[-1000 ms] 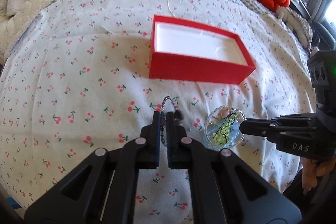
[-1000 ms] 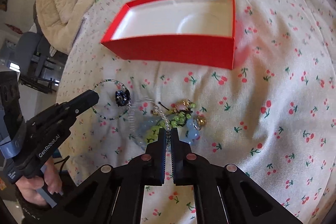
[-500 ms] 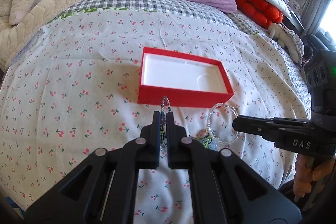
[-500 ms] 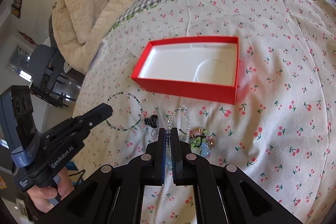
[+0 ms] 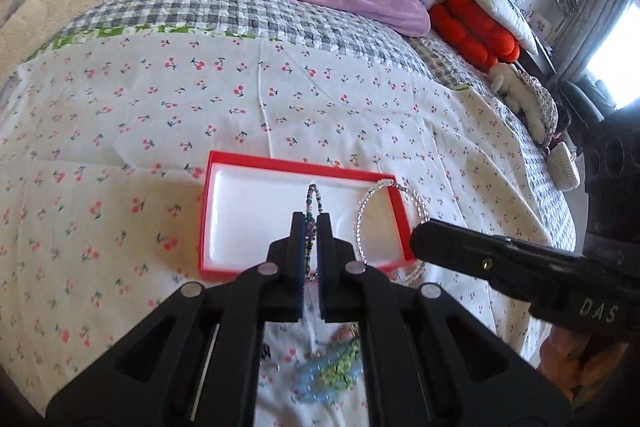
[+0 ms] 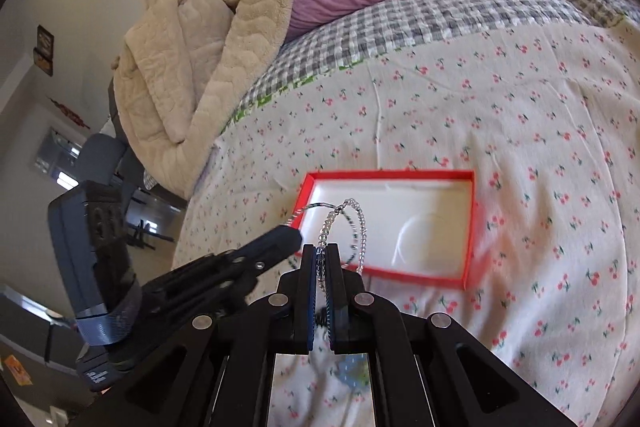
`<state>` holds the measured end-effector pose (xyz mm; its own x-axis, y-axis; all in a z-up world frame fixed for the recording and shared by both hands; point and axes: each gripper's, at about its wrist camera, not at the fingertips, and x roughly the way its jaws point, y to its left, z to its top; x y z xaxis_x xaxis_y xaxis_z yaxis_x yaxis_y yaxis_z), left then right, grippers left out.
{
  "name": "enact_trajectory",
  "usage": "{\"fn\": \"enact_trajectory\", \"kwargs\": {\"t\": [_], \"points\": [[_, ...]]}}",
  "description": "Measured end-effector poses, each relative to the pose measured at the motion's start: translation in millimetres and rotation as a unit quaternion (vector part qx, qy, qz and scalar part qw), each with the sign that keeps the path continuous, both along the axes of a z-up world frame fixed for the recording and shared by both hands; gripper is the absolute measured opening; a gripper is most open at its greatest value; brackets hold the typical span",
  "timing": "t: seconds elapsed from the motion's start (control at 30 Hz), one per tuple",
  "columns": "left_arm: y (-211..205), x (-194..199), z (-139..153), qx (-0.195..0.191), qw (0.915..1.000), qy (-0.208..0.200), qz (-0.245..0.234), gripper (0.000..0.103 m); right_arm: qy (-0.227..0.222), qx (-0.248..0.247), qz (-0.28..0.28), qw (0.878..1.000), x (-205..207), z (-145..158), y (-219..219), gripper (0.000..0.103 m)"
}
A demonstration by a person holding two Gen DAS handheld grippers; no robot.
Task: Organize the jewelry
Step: 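Carry both bracelets into the red box and open both tools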
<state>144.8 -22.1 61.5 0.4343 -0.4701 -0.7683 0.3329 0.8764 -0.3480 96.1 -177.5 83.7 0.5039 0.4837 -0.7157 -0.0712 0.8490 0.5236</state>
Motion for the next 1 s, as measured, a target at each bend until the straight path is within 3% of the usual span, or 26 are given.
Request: {"fn": "enact_trajectory", "kwargs": {"t": [0.17, 0.5, 0.83, 1.0], "points": [[4, 23, -22, 0.026, 0.9995, 0.014, 0.012, 0.006, 0.029, 0.006, -0.006, 1.0, 27, -29, -4, 0.004], [4, 26, -49, 0.111, 0.9928, 0.044, 0.007, 0.006, 0.089, -0.051, -0.032, 0.994, 37, -65, -28, 0.004], [-1, 16, -46, 0.147, 0.987, 0.065, 0.006, 0.006, 0.097, -0.112, -0.054, 0.988, 37, -67, -35, 0.004], [0, 10, -45, 0.147, 0.9861, 0.078, 0.006, 0.007, 0.095, -0.11, -0.055, 0.988, 44, -67, -38, 0.004]]}}
